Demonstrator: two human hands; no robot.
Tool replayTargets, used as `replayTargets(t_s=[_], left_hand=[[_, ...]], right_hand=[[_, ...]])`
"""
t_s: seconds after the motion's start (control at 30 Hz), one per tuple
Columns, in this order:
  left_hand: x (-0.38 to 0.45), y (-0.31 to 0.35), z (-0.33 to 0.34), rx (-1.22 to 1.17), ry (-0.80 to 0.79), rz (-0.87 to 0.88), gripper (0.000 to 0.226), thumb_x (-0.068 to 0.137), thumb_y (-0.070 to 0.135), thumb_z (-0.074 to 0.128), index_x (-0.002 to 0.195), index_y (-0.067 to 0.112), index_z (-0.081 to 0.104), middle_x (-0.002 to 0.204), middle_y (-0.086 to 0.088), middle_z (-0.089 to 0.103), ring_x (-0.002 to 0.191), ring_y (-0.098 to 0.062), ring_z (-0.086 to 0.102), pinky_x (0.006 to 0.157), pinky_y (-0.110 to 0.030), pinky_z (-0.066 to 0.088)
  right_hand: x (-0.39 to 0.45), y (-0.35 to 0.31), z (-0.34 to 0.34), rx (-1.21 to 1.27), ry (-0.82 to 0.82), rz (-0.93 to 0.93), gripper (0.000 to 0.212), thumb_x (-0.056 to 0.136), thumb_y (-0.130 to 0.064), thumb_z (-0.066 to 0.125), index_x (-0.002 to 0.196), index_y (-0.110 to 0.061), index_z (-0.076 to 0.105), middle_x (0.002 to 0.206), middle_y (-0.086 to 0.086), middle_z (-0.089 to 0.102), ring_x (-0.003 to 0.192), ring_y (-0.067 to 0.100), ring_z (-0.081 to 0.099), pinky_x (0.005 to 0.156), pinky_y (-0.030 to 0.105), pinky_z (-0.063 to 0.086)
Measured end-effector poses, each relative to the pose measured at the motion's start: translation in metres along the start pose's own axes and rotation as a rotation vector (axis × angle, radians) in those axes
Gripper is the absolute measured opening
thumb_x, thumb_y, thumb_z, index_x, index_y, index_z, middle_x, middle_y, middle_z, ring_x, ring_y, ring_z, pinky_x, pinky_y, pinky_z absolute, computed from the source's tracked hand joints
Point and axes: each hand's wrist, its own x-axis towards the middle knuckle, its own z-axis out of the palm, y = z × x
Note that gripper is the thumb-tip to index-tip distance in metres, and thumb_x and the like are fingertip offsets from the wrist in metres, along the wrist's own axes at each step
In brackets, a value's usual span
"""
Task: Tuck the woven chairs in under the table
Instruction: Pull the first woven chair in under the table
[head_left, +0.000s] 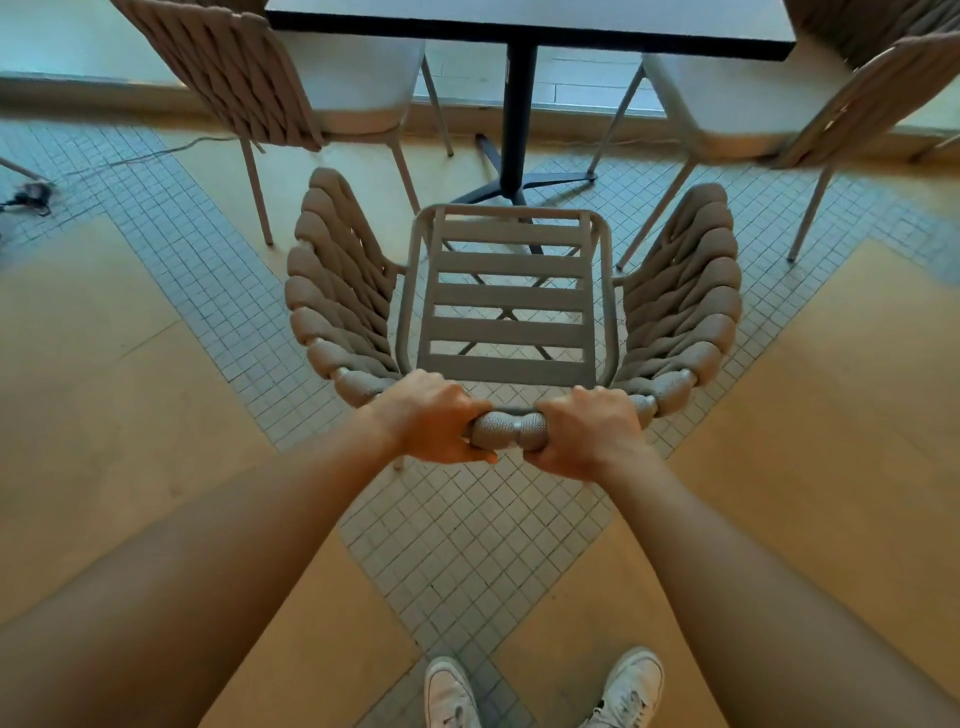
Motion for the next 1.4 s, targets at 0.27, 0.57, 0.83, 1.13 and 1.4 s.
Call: replayTargets(t_s=[0.27,0.57,0.83,1.13,1.4], left_hand=[[0.034,-0.036,-0.008,0.039,0.065,0.001,0.062,0.082,0.082,0.041,0.117,0.035,0.061,0.088,0.012,0.071,0.072,-0.014,0.068,0.062,-0.031,0.056],[0.072,-0.053,-0.021,0.045,0.075,-0.129,0.055,0.081,0.081,0.047,0.104,0.036,0.068,0.076,0.011,0.068,0.066,-0.013,0.066,0.063,-0.031,0.056],[0.109,-0.074,-0.033,0.095,0.036,-0.187,0.051,0.08,0.08,0.05,0.098,0.036,0.069,0.069,0.012,0.064,0.061,-0.011,0.062,0.057,-0.027,0.052],[0.16,-0.101,-0.051,0.044,-0.019,-0.228,0.082,0.06,0.091,0.022,0.099,0.036,0.069,0.072,0.012,0.065,0.064,-0.01,0.063,0.061,-0.03,0.056],[0.187,-0.117,-0.052,0.046,0.006,-0.264,0.081,0.059,0.094,0.018,0.091,0.039,0.068,0.064,0.015,0.059,0.057,-0.007,0.06,0.055,-0.028,0.054]], right_hand=[[0.042,0.019,-0.01,-0.03,0.032,-0.006,0.04,0.07,-0.07,0.049,0.084,-0.036,0.063,0.059,-0.011,0.035,0.062,0.021,0.051,0.061,0.032,0.034],[0.084,0.052,-0.021,-0.031,0.052,-0.048,0.037,0.067,-0.075,0.044,0.071,-0.038,0.049,0.054,-0.013,0.039,0.056,0.02,0.048,0.06,0.032,0.035],[0.122,0.08,-0.029,-0.042,0.068,-0.07,0.046,0.07,-0.081,0.045,0.076,-0.036,0.056,0.058,-0.014,0.042,0.059,0.018,0.051,0.062,0.032,0.041],[0.172,0.117,-0.039,-0.025,0.086,-0.099,0.052,0.064,-0.088,0.04,0.075,-0.039,0.056,0.06,-0.015,0.048,0.06,0.015,0.053,0.059,0.032,0.037],[0.197,0.136,-0.044,0.001,0.111,-0.132,0.05,0.071,-0.087,0.05,0.068,-0.037,0.048,0.058,-0.014,0.048,0.058,0.015,0.053,0.058,0.031,0.035]])
